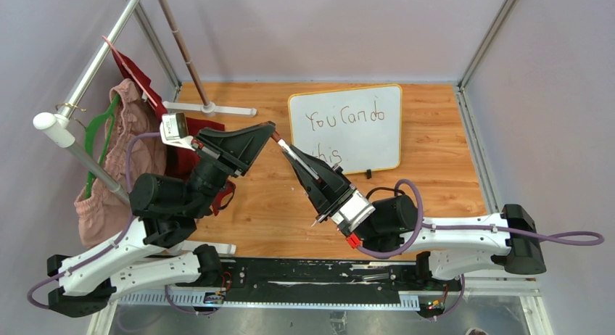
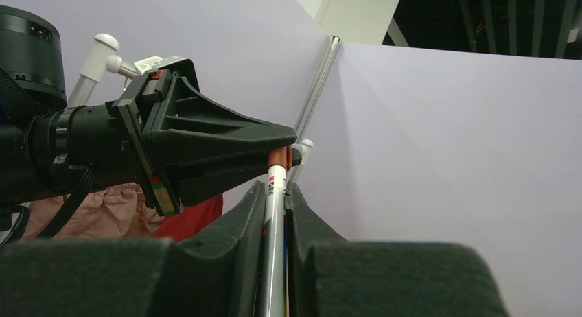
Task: Write a sentence on the whiteboard
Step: Close the whiteboard marker at the center of the board.
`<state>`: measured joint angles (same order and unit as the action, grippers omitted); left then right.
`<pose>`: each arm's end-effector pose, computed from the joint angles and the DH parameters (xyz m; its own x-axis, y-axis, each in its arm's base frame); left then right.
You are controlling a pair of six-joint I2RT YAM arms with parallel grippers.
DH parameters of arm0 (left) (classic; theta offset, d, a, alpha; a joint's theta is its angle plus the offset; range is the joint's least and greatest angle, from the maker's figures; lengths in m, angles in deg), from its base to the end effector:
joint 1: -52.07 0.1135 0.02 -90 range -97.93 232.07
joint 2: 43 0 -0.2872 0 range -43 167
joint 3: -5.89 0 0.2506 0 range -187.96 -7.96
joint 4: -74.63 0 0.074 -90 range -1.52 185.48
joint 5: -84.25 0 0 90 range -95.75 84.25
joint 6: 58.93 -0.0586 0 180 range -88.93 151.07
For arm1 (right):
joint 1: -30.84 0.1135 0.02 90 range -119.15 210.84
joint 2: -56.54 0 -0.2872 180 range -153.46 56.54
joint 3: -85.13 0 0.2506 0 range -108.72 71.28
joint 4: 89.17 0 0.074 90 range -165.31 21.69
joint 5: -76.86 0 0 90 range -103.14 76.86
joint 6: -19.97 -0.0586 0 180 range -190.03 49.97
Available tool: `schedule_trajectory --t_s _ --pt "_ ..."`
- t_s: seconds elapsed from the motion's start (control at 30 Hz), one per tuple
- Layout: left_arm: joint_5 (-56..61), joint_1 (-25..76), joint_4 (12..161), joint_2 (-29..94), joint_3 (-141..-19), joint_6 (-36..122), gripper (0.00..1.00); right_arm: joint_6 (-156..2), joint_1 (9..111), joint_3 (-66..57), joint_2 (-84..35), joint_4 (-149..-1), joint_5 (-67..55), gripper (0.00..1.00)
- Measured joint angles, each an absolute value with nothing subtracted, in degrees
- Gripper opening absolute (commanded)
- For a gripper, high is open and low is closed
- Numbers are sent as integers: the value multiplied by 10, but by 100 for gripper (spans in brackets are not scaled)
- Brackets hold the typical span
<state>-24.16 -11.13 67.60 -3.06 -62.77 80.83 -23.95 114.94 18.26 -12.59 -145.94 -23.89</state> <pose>0.0728 -0.1030 0.4940 -0.3881 -0.8381 -0.3834 0.6735 0.0261 -0.7387 0.0360 0.2421 0.4791 0.7540 0.4115 -0.5121 -0.6099 0.7281 -0.3128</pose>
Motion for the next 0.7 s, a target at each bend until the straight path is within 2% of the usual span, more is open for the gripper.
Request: schedule_trajectory --t_s 0.7 --pt "-237 -106 604 15 -632 887 0 -181 1151 146 -178 -1544 -270 0"
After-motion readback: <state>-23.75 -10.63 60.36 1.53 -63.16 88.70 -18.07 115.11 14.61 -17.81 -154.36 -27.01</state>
